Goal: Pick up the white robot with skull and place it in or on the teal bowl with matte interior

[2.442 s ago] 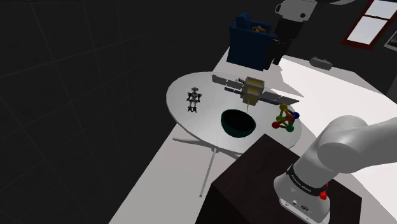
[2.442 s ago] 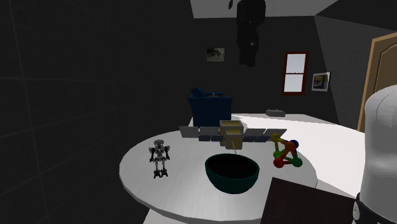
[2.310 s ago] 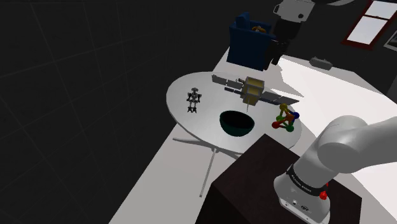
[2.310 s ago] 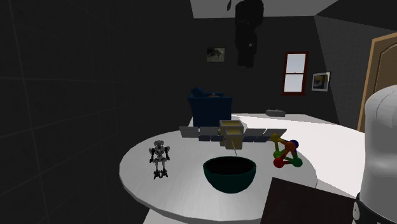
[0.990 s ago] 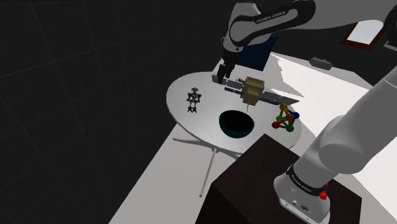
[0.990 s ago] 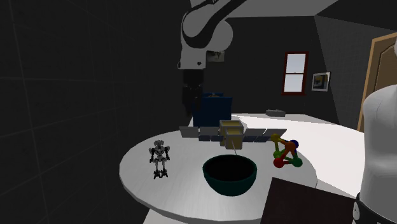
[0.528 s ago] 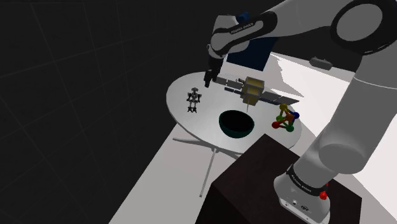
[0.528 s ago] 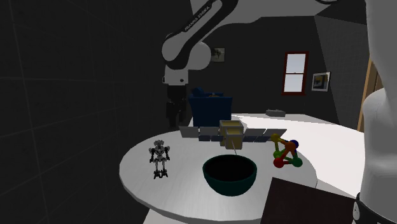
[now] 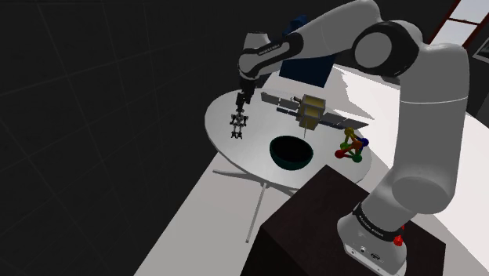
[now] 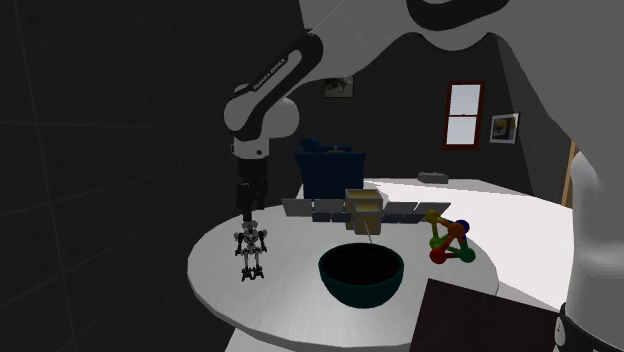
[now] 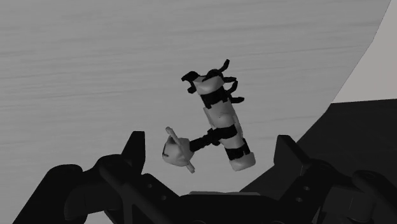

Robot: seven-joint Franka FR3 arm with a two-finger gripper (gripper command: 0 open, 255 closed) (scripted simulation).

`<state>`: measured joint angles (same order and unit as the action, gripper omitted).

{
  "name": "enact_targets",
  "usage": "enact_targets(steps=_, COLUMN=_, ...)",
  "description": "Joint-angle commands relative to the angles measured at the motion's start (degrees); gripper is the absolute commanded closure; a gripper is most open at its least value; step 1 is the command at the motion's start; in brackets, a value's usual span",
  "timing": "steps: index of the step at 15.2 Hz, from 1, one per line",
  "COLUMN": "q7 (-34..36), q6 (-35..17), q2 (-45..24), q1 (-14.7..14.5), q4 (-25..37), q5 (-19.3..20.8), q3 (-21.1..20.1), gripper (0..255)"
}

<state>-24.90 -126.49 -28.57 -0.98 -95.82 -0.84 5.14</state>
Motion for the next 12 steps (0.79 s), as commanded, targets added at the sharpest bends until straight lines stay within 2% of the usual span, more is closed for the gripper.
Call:
enact_targets(steps=1, q7=-0.29, q6=-0.59, q2=-2.32, q1=0.06, q4=1.79, q5=-0.11, q3=-0.21, gripper=0)
enact_targets(steps=7, q7=-0.42, q6=-3.87, q2=-5.00, q1=0.24, q4=1.18, q5=-0.32, q3=-0.33, gripper=0)
enact_targets(steps=12, q7=-0.43, q6=-4.17, q2=-5.29, q1=0.25, q4=1.17, q5=-0.34, q3=-0.34, gripper=0)
